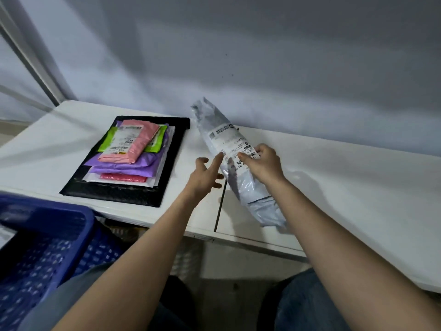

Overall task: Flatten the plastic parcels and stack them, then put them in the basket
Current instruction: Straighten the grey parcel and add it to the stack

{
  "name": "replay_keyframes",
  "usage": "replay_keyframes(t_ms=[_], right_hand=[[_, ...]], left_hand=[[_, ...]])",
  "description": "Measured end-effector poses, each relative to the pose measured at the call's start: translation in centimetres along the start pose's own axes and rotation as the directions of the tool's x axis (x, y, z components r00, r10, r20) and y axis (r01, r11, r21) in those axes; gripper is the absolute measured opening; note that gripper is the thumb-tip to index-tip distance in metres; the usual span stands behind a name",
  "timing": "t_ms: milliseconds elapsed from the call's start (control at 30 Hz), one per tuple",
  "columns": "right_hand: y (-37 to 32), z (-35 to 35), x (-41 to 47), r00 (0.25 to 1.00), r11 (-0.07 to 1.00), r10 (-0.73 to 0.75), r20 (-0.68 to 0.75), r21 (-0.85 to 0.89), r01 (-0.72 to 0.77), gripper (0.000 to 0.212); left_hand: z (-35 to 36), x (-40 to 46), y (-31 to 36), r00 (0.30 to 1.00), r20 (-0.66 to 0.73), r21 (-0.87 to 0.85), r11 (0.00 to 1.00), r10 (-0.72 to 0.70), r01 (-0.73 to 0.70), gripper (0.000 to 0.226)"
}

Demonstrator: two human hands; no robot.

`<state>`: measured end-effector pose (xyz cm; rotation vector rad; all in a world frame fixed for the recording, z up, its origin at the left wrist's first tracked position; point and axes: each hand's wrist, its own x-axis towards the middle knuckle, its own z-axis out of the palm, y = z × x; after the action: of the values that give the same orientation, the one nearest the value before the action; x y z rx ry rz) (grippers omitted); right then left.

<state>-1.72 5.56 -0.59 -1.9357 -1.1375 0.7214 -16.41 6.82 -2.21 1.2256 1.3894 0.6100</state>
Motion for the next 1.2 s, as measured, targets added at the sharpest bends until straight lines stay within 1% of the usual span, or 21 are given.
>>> replay_keyframes(t_ms=[33,67,167,233,300,367,433,500,567,667,733,800,833,900,933,1000,1067,1133,1167,1200], right_hand=[[-0.7,0.8,-0.1,1.0,0.997,0.015,-0.012,0.073,-0.014,0.033],[-1.3,1.6,-0.2,0.999,0.99,0.034,-0.013,0.14,-0.032,0.034],[-2.9,4.6,-0.4,0.997,0.948,0.069,0.023,0.31,-0.073,0.028],[-3.6,6.5,-0.3,0.994,0.921,0.088,0.071,0.374,-0.108,0.027],[-4.2,7.9,-0.3,0.985,0.91,0.106,0.137,0.385,-0.151,0.032],[-4.4,9.1,-0.2,0.972,0.919,0.101,0.21,0.355,-0.172,0.053],[-4.2,10.2,0.0,0.961,0.926,0.067,0.268,0.343,-0.16,0.072],[-4.1,11.3,0.2,0.955,0.938,0.051,0.292,0.314,-0.146,0.077],[-4.0,12.5,0.5,0.94,0.934,0.059,0.336,0.314,-0.17,0.072],[-4.3,14.3,0.5,0.921,0.91,0.059,0.384,0.358,-0.208,0.06],[-4.3,15.5,0.6,0.936,0.905,0.048,0.348,0.38,-0.188,0.051],[-4.1,16.6,0.8,0.955,0.912,0.05,0.293,0.376,-0.163,0.044],[-4.1,16.9,0.9,0.96,0.919,0.055,0.275,0.363,-0.157,0.043],[-4.1,17.5,1.2,0.971,0.936,0.058,0.231,0.324,-0.133,0.042],[-4.0,17.7,1.4,0.976,0.943,0.058,0.208,0.308,-0.122,0.041],[-3.8,18.2,1.8,0.979,0.946,0.071,0.191,0.299,-0.126,0.041],[-3.7,18.6,2.2,0.977,0.935,0.081,0.199,0.323,-0.144,0.038],[-3.9,18.7,2.5,0.974,0.913,0.114,0.194,0.366,-0.179,0.033],[-4.0,18.6,2.6,0.972,0.905,0.135,0.194,0.376,-0.2,0.037],[-4.0,18.6,2.7,0.967,0.899,0.158,0.198,0.376,-0.224,0.047]], left_hand=[[-0.4,-0.2,0.4,0.999,0.022,-0.069,0.997,0.029,-0.028,0.059],[-0.7,-0.2,0.7,0.998,0.012,-0.114,0.991,0.065,-0.063,0.054],[-2.4,0.5,1.1,0.981,-0.114,-0.182,0.967,0.16,-0.179,0.043],[-4.0,1.2,1.0,0.962,-0.194,-0.168,0.959,0.193,-0.226,0.049],[-5.8,1.7,1.0,0.948,-0.242,-0.121,0.963,0.206,-0.24,0.059],[-7.6,2.2,0.8,0.933,-0.273,-0.006,0.97,0.232,-0.243,0.062],[-9.1,3.0,0.3,0.919,-0.289,0.139,0.962,0.267,-0.235,0.064],[-10.3,3.7,-0.3,0.914,-0.293,0.22,0.95,0.28,-0.22,0.064],[-10.9,4.3,-1.0,0.92,-0.29,0.226,0.953,0.265,-0.204,0.063],[-11.3,5.1,-2.1,0.92,-0.298,0.237,0.953,0.253,-0.186,0.061],[-11.6,5.5,-2.7,0.92,-0.295,0.256,0.949,0.259,-0.186,0.057],[-11.6,5.6,-3.0,0.917,-0.267,0.35,0.916,0.296,-0.194,0.053],[-11.6,5.5,-3.0,0.906,-0.251,0.417,0.883,0.341,-0.217,0.051],[-11.4,5.2,-3.0,0.858,-0.24,0.528,0.803,0.454,-0.277,0.049],[-11.5,5.1,-3.0,0.829,-0.26,0.579,0.767,0.496,-0.278,0.047],[-11.9,4.8,-2.7,0.767,-0.338,0.669,0.712,0.545,-0.212,0.038],[-12.7,4.8,-2.2,0.713,-0.404,0.688,0.704,0.573,-0.176,0.032],[-14.1,5.1,-1.7,0.664,-0.45,0.672,0.717,0.597,-0.188,0.028],[-15.0,5.4,-1.5,0.646,-0.476,0.664,0.726,0.597,-0.182,0.027],[-16.0,5.8,-1.4,0.633,-0.501,0.657,0.735,0.59,-0.165,0.027]])
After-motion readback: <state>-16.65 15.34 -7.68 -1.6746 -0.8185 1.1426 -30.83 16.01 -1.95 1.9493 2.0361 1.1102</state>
